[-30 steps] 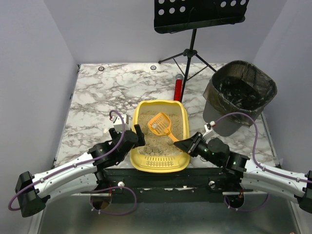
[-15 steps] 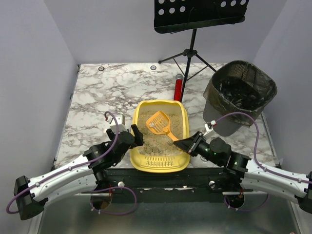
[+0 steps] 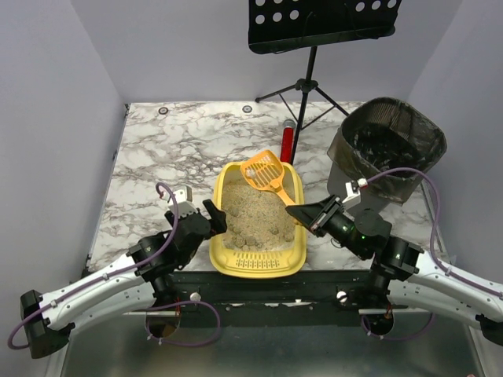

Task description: Clean the litter box

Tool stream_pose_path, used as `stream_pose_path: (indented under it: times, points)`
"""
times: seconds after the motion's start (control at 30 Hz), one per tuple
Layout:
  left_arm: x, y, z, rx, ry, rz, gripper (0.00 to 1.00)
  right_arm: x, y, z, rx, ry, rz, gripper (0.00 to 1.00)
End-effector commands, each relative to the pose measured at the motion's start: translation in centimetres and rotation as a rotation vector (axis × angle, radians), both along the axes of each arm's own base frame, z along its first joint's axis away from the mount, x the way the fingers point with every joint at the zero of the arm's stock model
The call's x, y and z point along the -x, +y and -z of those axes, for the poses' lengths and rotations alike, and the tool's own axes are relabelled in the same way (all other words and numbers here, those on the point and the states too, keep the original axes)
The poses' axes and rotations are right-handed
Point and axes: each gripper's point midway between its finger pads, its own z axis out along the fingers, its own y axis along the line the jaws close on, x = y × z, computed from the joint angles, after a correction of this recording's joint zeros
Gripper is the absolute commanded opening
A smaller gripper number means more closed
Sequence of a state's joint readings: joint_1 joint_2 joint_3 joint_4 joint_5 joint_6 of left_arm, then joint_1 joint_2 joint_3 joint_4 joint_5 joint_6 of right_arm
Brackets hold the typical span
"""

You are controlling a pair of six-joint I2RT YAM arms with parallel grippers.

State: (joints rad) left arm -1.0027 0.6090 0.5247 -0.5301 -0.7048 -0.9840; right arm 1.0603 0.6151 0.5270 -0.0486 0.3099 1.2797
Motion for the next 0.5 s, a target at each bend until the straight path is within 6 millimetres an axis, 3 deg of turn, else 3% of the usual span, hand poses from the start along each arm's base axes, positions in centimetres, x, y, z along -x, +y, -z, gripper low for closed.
stream_pose_path:
  times: [0.0,0.13,0.33,0.47]
  points:
    - [-0.1,0.3,1.5,0.012,0.048,-0.071,0.97,-1.4,-1.3,-1.0,0.038,0.015,0.092,0.01]
    - [-0.4,-1.2,2.6,0.02,0.073,-0.042,0.94,-1.4,-1.1,-1.0,0.049,0.024,0.086,0.01]
    - [-1.1,-4.1,3.6,0.048,0.1,0.005,0.7,-1.9,-2.2,-2.3,0.008,0.004,0.138,0.01]
    - [-1.5,-5.2,4.3,0.024,0.139,0.003,0.64,-2.7,-3.4,-3.5,-0.001,-0.016,0.199,0.01]
